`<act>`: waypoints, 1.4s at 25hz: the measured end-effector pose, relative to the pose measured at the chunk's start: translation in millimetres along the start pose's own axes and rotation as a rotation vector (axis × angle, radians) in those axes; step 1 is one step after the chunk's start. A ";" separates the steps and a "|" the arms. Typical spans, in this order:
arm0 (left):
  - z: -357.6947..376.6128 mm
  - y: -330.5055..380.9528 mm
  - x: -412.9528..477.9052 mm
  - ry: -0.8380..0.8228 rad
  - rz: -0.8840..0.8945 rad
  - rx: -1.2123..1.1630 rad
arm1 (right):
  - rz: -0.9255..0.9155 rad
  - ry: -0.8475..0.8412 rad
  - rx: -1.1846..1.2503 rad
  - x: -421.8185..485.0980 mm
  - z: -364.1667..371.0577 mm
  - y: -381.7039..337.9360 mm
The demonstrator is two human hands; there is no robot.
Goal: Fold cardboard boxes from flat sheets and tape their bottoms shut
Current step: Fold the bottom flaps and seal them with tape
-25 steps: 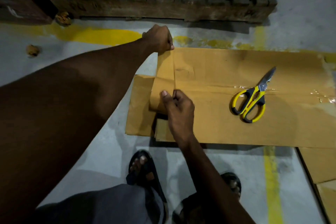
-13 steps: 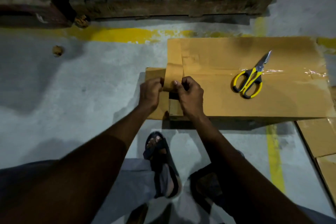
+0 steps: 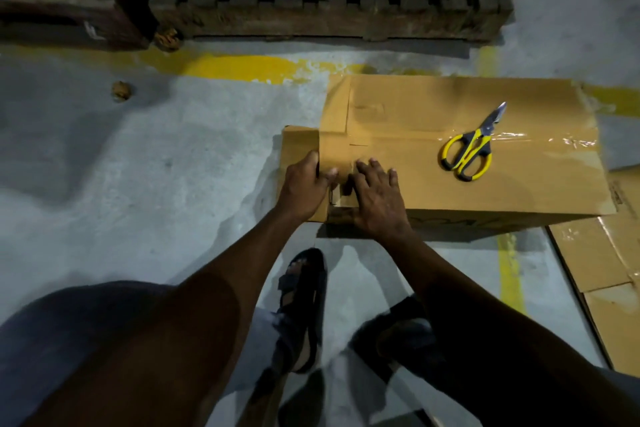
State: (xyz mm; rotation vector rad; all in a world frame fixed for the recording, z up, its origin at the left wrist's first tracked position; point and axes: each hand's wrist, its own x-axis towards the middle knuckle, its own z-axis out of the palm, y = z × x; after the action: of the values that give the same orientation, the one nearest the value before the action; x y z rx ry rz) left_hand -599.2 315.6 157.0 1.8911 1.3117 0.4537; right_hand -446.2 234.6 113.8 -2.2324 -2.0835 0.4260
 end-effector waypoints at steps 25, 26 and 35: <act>22.9 -27.5 -87.7 0.009 -0.339 -0.233 | 0.054 -0.050 -0.015 13.3 -7.9 -7.6; 23.3 -29.3 -87.3 0.003 -0.354 -0.242 | 0.055 -0.060 -0.012 13.3 -8.7 -8.0; 26.1 -27.5 -85.1 -0.061 -0.455 -0.347 | 0.010 -0.092 -0.034 9.7 -13.5 -9.2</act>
State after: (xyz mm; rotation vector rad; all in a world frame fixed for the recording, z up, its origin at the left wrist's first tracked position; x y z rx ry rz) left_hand -633.5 233.0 131.0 1.2667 1.4621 0.3548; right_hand -451.4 246.9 127.3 -2.2855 -2.1402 0.5072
